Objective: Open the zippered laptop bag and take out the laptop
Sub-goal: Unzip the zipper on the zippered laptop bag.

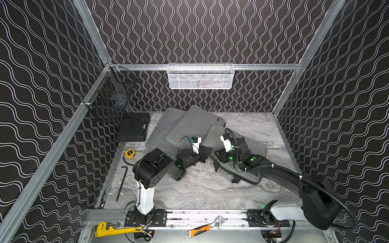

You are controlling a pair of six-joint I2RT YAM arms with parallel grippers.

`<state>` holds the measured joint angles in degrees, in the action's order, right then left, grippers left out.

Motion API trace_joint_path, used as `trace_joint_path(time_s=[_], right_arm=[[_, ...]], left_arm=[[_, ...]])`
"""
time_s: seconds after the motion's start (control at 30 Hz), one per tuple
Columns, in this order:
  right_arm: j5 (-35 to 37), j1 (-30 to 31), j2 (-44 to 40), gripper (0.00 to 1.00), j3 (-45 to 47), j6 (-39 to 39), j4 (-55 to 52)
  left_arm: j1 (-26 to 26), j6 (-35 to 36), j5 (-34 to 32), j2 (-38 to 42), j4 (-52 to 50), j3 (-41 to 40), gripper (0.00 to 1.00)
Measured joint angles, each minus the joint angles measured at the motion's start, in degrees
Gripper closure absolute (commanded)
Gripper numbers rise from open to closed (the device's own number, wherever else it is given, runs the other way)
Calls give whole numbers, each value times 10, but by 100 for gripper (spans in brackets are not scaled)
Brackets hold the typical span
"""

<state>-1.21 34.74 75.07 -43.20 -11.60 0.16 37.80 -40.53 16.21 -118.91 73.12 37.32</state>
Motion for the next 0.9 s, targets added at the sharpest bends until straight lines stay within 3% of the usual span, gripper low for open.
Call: trace_joint_path(time_s=[0.3,0.5,0.9], right_arm=[[47,-7,-30,35,17,-3,-74],[50,-4,10,34,5,15,-113],[63,21,92,34,-38,33,-144]], left_arm=[[-71,8,45,10,-108,87,100],[-101,19,89,5,-173,160,100],[-111,32,113,-10,-228,184,100]])
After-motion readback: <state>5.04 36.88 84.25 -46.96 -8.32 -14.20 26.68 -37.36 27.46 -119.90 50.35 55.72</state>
